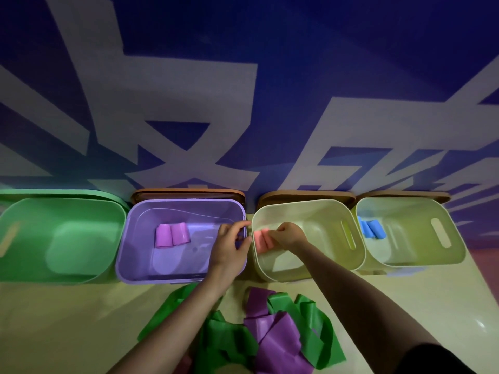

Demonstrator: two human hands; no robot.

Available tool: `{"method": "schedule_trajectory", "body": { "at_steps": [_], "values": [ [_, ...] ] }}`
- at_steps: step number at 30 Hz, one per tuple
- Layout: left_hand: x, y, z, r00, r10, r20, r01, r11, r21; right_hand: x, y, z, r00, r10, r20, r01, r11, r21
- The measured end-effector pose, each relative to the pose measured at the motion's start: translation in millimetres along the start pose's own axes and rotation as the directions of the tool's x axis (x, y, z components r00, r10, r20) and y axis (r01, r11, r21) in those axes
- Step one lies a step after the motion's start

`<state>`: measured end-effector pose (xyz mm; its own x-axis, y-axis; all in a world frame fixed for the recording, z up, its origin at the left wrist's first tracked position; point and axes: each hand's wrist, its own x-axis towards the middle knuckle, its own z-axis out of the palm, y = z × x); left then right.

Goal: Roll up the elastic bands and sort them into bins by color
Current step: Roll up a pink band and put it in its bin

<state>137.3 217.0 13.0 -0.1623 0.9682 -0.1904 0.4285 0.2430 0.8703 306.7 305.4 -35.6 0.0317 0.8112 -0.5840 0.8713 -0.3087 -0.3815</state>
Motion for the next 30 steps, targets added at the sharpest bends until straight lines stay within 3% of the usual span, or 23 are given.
{"method": "schedule_trajectory", "body": {
  "at_steps": [11,16,20,26,28,30],
  "values": [
    [-1,2,1,1.0,0.012,-0.022,-0.01,0.998,0.065,-17,-5,-16,1.0,0.004,-0.002,-0.004,1.0,0.031],
    [-8,14,-3,0.996,0.069,-0.061,-0.06,0.989,0.134,-49,10,-43,0.99,-0.087,-0.108,0.111,0.963,0.244],
    [-19,39,0,0.979,0.152,-0.134,-0.127,0.976,0.18,-93,34,-79,0.968,-0.12,-0.222,0.213,0.86,0.465],
    [-38,90,48,0.96,0.263,-0.1,-0.262,0.965,0.02,-113,112,-148,0.874,0.13,-0.469,0.258,0.693,0.673],
    [-42,103,74,0.954,0.291,-0.074,-0.29,0.957,0.03,-102,142,-171,0.874,0.222,-0.431,0.164,0.703,0.693],
    [-44,118,103,0.96,0.28,-0.019,-0.28,0.96,-0.001,-82,170,-188,0.915,0.28,-0.291,-0.007,0.732,0.681]
  ]
}}
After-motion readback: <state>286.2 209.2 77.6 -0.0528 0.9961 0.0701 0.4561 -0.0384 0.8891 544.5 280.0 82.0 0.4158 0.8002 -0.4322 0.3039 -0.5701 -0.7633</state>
